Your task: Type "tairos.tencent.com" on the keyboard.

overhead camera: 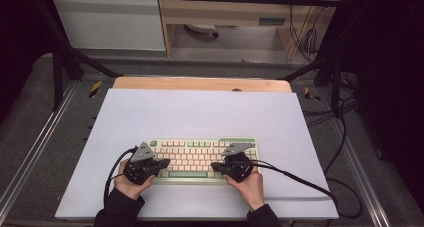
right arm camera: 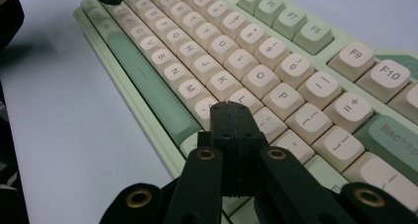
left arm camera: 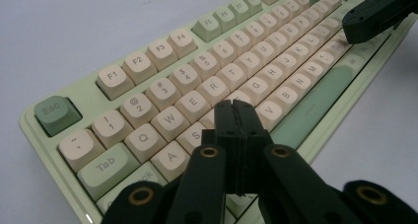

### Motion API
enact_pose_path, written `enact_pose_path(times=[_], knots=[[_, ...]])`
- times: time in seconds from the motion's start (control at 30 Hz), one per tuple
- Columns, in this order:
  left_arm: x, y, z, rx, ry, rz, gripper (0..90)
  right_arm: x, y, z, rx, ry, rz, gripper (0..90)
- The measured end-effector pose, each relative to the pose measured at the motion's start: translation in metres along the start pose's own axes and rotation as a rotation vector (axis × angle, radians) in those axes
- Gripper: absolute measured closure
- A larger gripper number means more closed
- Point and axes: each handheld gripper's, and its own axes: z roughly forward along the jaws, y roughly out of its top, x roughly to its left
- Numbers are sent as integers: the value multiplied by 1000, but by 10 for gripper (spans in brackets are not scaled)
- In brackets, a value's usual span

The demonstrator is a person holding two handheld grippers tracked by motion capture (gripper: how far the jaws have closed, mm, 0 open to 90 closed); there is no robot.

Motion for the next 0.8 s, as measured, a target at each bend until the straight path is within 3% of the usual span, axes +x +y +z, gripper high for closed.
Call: enact_pose_path(times=[0.8], knots=[[-13,4,19,33,-17,23,900,-1,1,-9,-17,0,0,900]])
